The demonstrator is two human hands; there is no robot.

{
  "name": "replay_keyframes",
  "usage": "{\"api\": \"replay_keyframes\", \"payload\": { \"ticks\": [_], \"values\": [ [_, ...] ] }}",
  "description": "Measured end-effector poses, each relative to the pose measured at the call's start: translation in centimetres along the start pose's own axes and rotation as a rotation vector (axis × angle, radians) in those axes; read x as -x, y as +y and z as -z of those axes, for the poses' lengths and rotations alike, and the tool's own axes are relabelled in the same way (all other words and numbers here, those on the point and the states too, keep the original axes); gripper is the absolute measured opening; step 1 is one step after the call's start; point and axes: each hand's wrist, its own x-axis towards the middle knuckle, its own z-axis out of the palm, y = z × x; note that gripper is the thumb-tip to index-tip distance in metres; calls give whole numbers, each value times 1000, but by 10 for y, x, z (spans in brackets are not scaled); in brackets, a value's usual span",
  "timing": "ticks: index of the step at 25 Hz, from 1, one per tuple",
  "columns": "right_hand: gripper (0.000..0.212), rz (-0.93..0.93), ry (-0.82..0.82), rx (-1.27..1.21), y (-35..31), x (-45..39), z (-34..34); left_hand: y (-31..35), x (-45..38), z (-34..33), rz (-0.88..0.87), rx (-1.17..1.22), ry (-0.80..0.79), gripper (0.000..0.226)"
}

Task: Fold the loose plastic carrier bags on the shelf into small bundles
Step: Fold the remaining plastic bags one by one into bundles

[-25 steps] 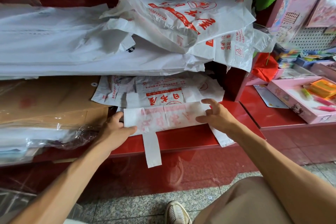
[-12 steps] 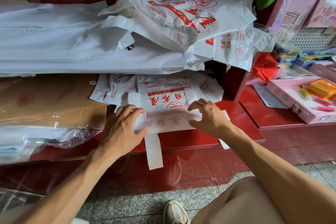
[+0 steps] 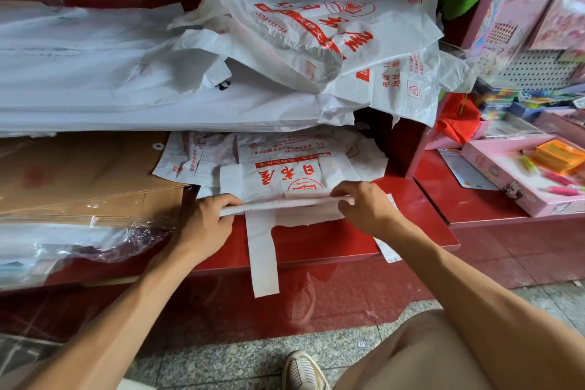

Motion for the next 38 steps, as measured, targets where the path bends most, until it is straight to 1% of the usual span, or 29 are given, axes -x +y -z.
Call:
{"api": "replay_keyframes", "payload": {
  "ticks": [1,3,4,5,7,9,10,11,12,13,14,15,17,18,20,21,23,25,26,27,28,29,30,31,32,33,35,37,38],
  "values": [
    [17,-61,60,-160,3,0,5,3,-1,2,44,86,37,10],
    [6,-205,165,-497,7,2,15,5,-5,8,158,302,122,8],
    [6,-265,180,-606,9,3,17,5,-5,10,205,378,138,7],
    [10,-304,172,-632,11,3,17,4,-6,10,233,402,131,5],
    [28,-341,102,-536,16,1,10,-1,-7,6,268,347,86,16],
    [39,-330,72,-357,19,0,6,-4,-3,2,286,177,56,38],
    [43,-301,106,-236,19,-1,6,-4,-1,2,207,22,96,48],
    [45,-239,154,-129,16,-2,6,-4,1,0,67,-135,126,57],
    [46,-140,181,-73,11,-1,5,-3,4,-2,-77,-235,101,61],
    [47,-19,141,-48,4,0,4,1,6,-2,-188,-270,21,62],
    [51,84,26,-42,-3,1,2,9,9,-1,-245,-269,-97,64],
    [57,146,-139,-27,-10,3,-2,13,11,-1,-271,-256,-206,66],
    [68,114,-446,79,-19,8,-3,17,12,0,-240,-192,-343,70],
    [72,81,-499,130,-19,8,-1,15,11,3,-207,-176,-371,74],
    [74,57,-437,221,-15,6,3,12,9,9,-149,-205,-335,80],
    [72,55,-382,252,-13,5,5,12,9,12,-128,-244,-286,78],
    [67,51,-288,272,-12,4,7,10,9,13,-99,-254,-163,58],
    [69,22,-312,181,-7,4,9,12,7,16,-71,-150,-87,25],
    [73,7,-354,118,-3,5,12,12,5,19,-43,-80,-73,15],
    [76,1,-373,100,-3,8,16,11,3,22,-12,1,-64,20],
    [73,24,-325,114,-1,9,18,9,1,26,20,82,-64,30],
    [63,43,-219,129,4,7,18,10,1,30,51,174,-59,37],
    [45,51,-77,81,8,5,16,12,1,32,83,283,-54,37],
    [25,-3,31,-63,10,4,16,16,2,34,129,407,-59,31],
    [11,-65,84,-274,11,3,16,20,4,35,192,530,-67,20],
    [13,-124,107,-485,11,3,17,25,6,37,259,620,-82,12],
    [28,-183,146,-781,11,4,19,26,9,35,347,629,-129,11],
    [20,-237,184,-882,2,4,19,24,10,32,424,582,-157,11],
    [24,-297,176,-924,-2,4,19,22,10,30,478,603,-144,9]
  ]
}}
